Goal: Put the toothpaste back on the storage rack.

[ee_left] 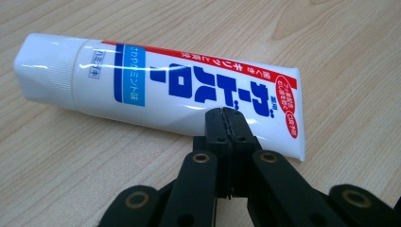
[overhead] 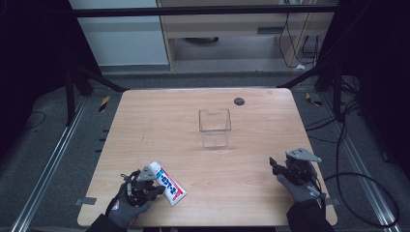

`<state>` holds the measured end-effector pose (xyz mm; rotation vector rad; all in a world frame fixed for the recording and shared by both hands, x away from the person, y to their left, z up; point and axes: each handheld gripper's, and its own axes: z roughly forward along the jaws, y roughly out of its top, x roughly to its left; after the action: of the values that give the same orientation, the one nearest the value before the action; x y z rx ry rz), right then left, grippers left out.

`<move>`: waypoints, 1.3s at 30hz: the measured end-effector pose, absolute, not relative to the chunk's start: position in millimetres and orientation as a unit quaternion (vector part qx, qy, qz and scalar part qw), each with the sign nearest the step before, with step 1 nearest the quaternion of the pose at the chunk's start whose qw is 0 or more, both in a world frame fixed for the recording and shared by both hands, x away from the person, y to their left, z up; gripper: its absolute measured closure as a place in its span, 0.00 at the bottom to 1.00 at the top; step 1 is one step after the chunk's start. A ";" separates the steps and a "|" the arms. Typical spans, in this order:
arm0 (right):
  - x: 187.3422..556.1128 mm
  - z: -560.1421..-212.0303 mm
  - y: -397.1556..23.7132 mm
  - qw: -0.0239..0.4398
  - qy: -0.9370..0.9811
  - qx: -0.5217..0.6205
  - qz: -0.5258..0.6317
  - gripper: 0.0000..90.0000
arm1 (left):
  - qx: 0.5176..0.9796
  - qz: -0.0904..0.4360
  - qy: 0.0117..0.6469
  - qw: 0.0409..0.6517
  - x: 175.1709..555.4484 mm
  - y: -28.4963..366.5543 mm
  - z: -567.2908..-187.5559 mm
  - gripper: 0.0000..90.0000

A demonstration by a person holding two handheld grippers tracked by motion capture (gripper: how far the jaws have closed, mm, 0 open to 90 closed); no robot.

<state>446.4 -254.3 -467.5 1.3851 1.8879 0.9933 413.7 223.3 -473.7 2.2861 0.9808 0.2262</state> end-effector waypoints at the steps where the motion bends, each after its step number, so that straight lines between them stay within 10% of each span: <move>1: 446.4 -467.5 -254.2 0.295 0.709 0.521 0.373 0.37 | 0.868 0.086 0.372 0.317 413.7 222.4 -473.7 1.00; 39: 449.4 -470.4 -253.3 0.299 0.711 0.521 0.366 0.34 | 0.866 0.110 0.356 0.332 434.6 187.2 -479.8 0.99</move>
<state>449.4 -253.3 -470.4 1.3833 1.8868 0.9721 434.6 187.2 -479.8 2.2634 0.9307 0.2876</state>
